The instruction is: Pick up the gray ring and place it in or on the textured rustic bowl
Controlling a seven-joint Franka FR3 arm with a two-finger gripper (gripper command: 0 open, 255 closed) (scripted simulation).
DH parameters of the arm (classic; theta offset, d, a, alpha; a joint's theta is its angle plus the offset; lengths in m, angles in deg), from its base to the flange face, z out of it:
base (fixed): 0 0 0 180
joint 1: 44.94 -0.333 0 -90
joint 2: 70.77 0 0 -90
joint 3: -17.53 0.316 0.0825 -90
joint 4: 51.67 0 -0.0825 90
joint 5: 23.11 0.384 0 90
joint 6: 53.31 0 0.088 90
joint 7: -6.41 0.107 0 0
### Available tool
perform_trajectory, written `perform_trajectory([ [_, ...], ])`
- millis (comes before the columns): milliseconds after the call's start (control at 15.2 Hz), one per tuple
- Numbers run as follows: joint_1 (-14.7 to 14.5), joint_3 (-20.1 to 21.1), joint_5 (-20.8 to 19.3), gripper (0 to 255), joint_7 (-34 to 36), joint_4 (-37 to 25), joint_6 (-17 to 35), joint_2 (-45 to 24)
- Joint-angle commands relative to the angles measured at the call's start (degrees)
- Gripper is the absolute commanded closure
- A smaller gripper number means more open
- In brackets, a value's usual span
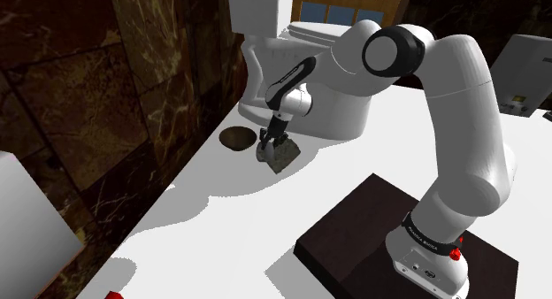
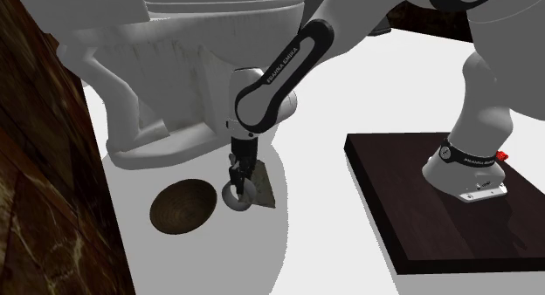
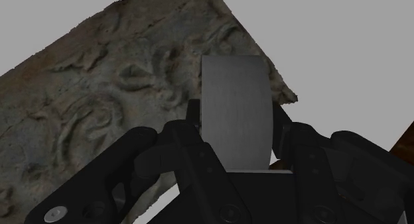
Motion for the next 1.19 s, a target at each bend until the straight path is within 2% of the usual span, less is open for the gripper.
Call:
perform_trajectory([
  [0, 0.0, 0.0, 0.0, 255, 0.0, 0.1, 0.0, -0.1],
  [198, 0.0, 0.0, 0.0, 255, 0.0, -0.1, -0.1, -0.2],
  [1122, -1.1, -1.9, -2.9, 255, 3.9, 1.6, -6.4, 8.2],
])
